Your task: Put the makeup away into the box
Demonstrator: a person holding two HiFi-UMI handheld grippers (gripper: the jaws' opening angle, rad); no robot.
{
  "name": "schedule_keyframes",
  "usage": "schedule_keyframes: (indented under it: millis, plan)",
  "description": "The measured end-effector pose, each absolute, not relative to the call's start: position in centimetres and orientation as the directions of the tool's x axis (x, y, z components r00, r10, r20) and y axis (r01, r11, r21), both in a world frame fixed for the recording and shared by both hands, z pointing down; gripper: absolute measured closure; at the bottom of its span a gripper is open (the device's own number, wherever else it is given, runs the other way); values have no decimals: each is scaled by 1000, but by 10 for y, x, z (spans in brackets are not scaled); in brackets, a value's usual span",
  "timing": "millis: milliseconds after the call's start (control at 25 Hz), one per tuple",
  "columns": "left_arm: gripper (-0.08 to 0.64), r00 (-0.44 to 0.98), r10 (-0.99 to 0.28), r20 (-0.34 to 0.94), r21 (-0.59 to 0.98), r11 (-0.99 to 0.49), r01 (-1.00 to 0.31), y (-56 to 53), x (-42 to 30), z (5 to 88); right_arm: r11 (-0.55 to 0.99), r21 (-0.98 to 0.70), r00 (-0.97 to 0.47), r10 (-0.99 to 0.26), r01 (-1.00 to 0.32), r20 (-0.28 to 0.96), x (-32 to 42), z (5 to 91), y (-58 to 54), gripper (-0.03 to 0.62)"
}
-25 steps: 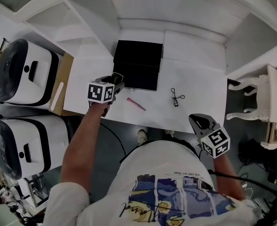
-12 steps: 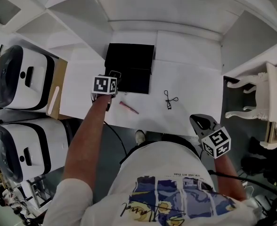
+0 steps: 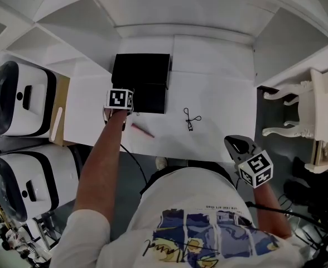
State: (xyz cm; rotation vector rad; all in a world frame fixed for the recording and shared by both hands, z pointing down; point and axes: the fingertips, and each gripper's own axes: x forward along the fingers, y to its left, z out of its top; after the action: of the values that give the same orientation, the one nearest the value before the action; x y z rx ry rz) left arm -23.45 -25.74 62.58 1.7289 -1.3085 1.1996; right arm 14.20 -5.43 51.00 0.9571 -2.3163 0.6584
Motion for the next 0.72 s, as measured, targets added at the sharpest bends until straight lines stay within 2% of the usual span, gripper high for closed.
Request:
schedule_keyframes:
  millis: [720]
  plan:
    - [229,-26,-294,956,-125,-323,-938,-262,-237,641,596,-246,-587,-486,-765,648,160,515,-56,565]
